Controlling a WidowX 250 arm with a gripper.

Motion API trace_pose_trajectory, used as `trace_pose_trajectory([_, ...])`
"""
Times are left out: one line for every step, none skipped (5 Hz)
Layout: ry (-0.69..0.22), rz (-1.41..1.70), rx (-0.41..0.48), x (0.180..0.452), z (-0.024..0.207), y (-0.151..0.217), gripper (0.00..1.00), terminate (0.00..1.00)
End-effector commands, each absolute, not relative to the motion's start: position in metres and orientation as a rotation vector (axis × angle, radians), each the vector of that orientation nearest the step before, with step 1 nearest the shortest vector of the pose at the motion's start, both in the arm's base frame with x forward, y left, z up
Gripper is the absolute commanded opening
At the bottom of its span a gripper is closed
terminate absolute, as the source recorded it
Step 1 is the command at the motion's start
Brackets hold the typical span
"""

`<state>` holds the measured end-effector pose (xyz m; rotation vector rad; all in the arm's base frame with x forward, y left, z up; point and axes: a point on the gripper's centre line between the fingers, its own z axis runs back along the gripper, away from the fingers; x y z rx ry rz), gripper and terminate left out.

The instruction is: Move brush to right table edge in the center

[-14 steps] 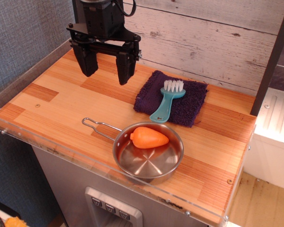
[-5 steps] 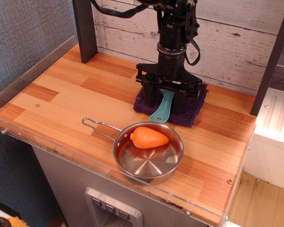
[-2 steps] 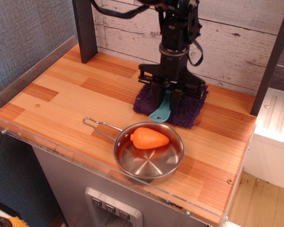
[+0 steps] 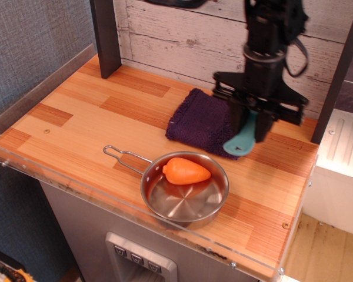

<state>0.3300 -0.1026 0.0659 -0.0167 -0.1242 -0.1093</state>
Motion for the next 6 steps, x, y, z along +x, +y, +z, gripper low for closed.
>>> trace_pose_trajectory([-0.144,-0.111,-0.038,0.339,0.055,-0.135,0.0,0.0])
trace_pose_trajectory([-0.129,-0.085,-0.02,0.341,0.043,-0.132,0.0,0.0])
trace_pose_trajectory([-0.096,-0.076,0.004,0.338,0.032,-0.127,1.0,0.0])
trace_pose_trajectory([-0.092,-0.097,-0.002,0.335,0.032,-0.129,1.0,0.0])
trace_pose_trajectory([-0.117,-0.119,-0.008,0.332,0.048,-0.126,1.0,0.0])
trace_pose_trajectory([-0.172,-0.131,-0.021,0.324,0.082,-0.111,1.0,0.0])
